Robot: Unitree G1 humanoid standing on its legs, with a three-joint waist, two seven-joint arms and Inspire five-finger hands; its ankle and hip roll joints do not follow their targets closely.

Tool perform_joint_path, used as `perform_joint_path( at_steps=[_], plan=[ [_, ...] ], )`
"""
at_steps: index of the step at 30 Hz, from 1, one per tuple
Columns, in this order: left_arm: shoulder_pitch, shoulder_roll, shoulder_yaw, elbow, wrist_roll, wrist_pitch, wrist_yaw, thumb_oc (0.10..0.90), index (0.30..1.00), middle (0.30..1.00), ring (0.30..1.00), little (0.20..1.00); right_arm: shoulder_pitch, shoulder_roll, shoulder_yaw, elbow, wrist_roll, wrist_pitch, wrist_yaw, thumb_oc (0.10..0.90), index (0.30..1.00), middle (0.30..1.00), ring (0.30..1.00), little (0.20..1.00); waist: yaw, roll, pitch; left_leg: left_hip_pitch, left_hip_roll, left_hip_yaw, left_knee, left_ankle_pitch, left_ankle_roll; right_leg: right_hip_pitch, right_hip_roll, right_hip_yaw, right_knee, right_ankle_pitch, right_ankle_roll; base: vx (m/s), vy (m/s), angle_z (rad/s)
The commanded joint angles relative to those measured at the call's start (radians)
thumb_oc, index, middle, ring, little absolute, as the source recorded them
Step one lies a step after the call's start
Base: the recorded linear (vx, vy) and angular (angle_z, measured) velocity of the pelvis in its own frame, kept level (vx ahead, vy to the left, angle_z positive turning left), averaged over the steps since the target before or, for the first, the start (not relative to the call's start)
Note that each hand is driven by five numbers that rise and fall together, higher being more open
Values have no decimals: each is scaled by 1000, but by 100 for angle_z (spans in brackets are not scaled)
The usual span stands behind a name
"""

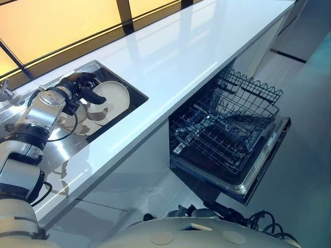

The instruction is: Pick up plates and place into dishwasher.

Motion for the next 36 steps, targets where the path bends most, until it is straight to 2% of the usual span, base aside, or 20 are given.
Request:
perform_joint_path(
  at_steps=[1, 6, 13, 18, 23, 25, 27, 28, 30, 31, 36],
  plan=[
    [-253, 26, 43, 56, 85, -41, 44, 800, 900, 900, 900, 900, -3, -55, 6, 1, -16, -12, 16, 800, 900, 900, 900, 900, -11, 61, 27, -16, -108, 16, 49, -124, 76, -94, 30, -10, 140, -47, 96, -1, 60, -6],
    [-255, 19, 37, 96, 142, -54, 54, 800, 900, 900, 900, 900, 10, -58, 6, -19, -24, -19, 31, 800, 900, 900, 900, 900, -21, 57, 48, -31, -109, 35, 55, -127, 78, -115, 26, 8, 146, -36, 103, -4, 53, -1],
    [-252, 3, 34, 115, 137, -56, 45, 800, 900, 900, 900, 900, 11, -62, 7, -25, -23, -23, 31, 800, 900, 900, 900, 900, -28, 53, 62, -40, -109, 50, 60, -129, 79, -128, 26, 23, 150, -26, 108, -1, 12, 2],
    [-254, -8, 38, 123, 79, -41, 40, 800, 900, 900, 900, 900, 18, -62, 11, -34, -28, -23, 32, 800, 900, 900, 900, 900, -32, 47, 69, -42, -107, 62, 63, -132, 80, -133, 24, 28, 152, -21, 111, 0, 0, 0],
    [-263, -18, 44, 170, 69, -66, 37, 800, 900, 900, 900, 900, 22, -58, 11, -31, -38, -29, 36, 800, 900, 900, 900, 900, -38, 40, 72, -44, -104, 74, 64, -132, 80, -139, 25, 34, 149, -15, 115, 1, 1, 1],
    [-267, -17, 49, 175, 31, -67, 35, 800, 900, 900, 900, 900, 25, -58, 9, -28, -38, -31, 40, 800, 900, 900, 900, 900, -38, 38, 74, -46, -103, 76, 67, -133, 80, -142, 24, 35, 151, -13, 116, 0, 0, 0],
    [-265, -24, 62, 170, -70, -50, 29, 800, 900, 900, 900, 900, 27, -55, 8, -30, -38, -30, 39, 800, 900, 900, 900, 900, -38, 37, 75, -46, -103, 78, 67, -133, 80, -142, 25, 37, 150, -14, 116, 0, -6, 6],
    [-259, -32, 74, 164, -135, -47, 25, 644, 766, 766, 766, 744, 28, -53, 8, -29, -40, -33, 40, 800, 900, 900, 900, 900, -38, 36, 76, -46, -102, 78, 67, -133, 80, -141, 26, 38, 149, -15, 117, -1, -5, 9],
    [-246, -49, 99, 159, -239, -44, 27, 163, 354, 354, 354, 263, 28, -52, 6, -28, -44, -33, 41, 800, 900, 900, 900, 900, -37, 34, 76, -45, -101, 79, 68, -134, 79, -141, 26, 38, 148, -16, 117, -1, -11, 6],
    [-241, -57, 112, 158, -289, -49, 25, 100, 300, 300, 300, 200, 29, -51, 8, -26, -44, -35, 42, 800, 900, 900, 900, 900, -37, 32, 76, -45, -101, 79, 69, -134, 80, -141, 26, 38, 148, -16, 117, 0, 0, 0],
    [-219, -77, 168, 163, -397, -46, 11, 100, 300, 300, 300, 200, 31, -42, 8, -20, -55, -36, 44, 800, 900, 900, 900, 900, -34, 28, 71, -43, -100, 81, 69, -136, 79, -140, 25, 34, 146, -15, 117, 0, 0, 0]
  ],
)
